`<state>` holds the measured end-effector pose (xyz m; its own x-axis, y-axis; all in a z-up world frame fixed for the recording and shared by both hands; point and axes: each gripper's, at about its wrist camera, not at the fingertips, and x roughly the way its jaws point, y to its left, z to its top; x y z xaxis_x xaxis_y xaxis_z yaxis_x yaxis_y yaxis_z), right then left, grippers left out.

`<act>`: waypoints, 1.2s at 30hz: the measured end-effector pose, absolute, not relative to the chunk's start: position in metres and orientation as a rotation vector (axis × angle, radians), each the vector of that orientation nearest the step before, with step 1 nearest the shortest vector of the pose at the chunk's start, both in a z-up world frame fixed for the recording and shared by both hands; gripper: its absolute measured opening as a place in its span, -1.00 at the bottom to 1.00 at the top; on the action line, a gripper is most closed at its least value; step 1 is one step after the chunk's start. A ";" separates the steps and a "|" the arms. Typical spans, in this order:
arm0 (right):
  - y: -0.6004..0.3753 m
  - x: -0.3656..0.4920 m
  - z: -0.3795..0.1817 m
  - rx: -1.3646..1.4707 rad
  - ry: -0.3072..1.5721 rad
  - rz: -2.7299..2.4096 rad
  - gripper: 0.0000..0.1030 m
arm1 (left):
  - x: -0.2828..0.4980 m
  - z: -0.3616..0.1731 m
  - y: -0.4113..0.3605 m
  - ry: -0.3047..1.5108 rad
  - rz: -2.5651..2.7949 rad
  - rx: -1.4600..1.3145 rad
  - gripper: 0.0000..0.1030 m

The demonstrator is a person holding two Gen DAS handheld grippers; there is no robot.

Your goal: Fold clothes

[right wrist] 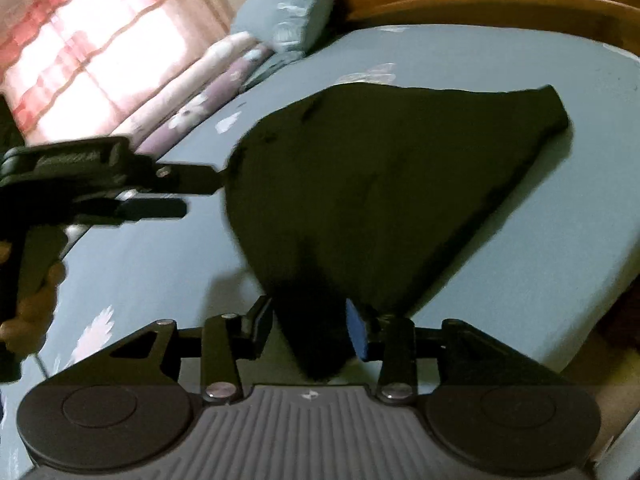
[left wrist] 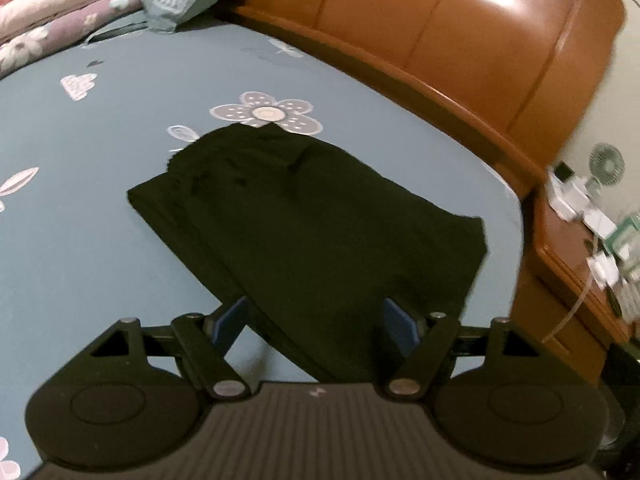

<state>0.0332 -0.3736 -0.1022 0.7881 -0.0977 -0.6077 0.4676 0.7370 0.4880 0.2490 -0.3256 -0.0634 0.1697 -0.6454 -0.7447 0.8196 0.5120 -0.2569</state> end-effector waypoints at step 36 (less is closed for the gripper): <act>-0.495 0.042 -0.089 0.602 0.400 -0.671 0.60 | 0.144 -0.124 -0.350 0.795 -1.425 0.472 0.48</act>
